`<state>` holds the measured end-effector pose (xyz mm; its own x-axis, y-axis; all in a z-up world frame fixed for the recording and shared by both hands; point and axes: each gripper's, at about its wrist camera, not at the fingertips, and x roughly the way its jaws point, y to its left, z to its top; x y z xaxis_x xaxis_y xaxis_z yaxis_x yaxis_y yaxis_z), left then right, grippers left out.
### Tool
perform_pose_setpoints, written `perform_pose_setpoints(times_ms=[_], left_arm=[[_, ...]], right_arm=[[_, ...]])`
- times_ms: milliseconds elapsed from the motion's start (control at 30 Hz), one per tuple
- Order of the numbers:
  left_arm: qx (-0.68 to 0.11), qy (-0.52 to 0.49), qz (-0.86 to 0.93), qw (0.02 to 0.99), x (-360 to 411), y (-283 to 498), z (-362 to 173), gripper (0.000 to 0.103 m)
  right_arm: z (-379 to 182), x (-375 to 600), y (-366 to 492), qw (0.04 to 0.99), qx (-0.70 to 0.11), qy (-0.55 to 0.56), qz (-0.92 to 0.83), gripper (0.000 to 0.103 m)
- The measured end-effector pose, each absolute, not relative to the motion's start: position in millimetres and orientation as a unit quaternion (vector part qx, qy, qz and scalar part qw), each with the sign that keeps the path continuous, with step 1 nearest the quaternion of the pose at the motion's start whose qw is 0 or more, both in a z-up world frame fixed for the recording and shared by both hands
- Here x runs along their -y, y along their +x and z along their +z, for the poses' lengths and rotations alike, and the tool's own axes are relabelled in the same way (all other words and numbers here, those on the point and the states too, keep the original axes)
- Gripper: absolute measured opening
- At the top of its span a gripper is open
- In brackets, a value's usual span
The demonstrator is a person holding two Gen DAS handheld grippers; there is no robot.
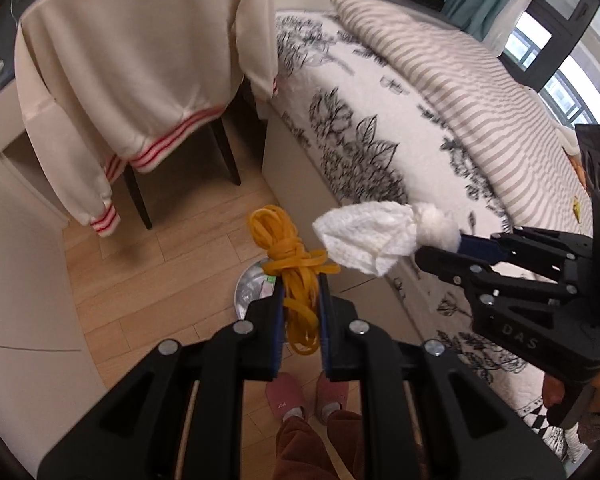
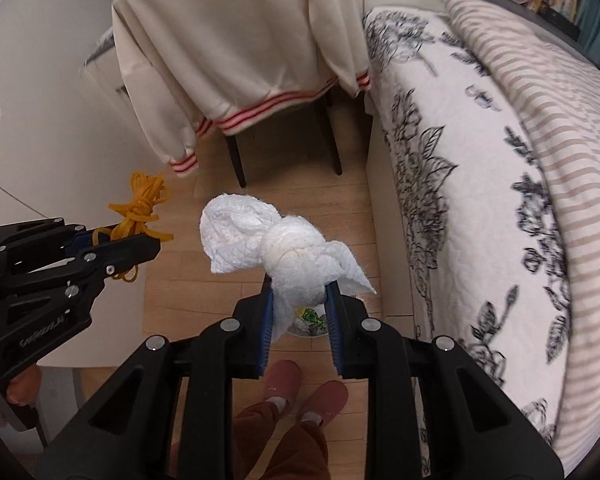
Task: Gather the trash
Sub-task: 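Carry the rubber bands and tissue with both tools over the grey bin, then open the right tool to drop the tissue while the left tool releases the rubber bands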
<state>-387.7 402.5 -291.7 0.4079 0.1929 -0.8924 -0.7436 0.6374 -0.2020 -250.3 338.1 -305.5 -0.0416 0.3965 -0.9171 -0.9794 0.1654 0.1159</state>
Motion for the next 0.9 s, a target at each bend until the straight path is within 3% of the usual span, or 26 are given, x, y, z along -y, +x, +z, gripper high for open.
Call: perform_pose_setpoints(times_ms=[400, 433, 467, 533, 900], left_arm=[[-0.498, -0.324, 0.304, 0.744, -410.7, -381.2, -455.9, 0.015], [-0.5, -0.325, 0.303, 0.743, -411.7, -380.8, -465.7, 0.015], [-0.502, -0.326, 0.302, 0.742, -412.0, -380.3, -474.4, 0.015], [-0.507, -0.326, 0.301, 0.739, -412.8, -379.4, -487.9, 0.015], [-0.518, -0.324, 0.283, 0.74, -417.0, -367.4, -518.4, 0.015]], right_arm=[[-480.0, -358.3, -245.5, 0.574, -0.5, -0.341, 0.552, 0.028], [-488.4, -359.5, -245.3, 0.574, -0.501, -0.34, 0.551, 0.036], [-496.2, -360.6, -245.3, 0.574, -0.503, -0.338, 0.55, 0.051], [-505.0, -361.0, -245.7, 0.581, -0.5, -0.332, 0.551, 0.064], [-518.8, -361.0, -232.4, 0.591, -0.495, -0.335, 0.543, 0.064]])
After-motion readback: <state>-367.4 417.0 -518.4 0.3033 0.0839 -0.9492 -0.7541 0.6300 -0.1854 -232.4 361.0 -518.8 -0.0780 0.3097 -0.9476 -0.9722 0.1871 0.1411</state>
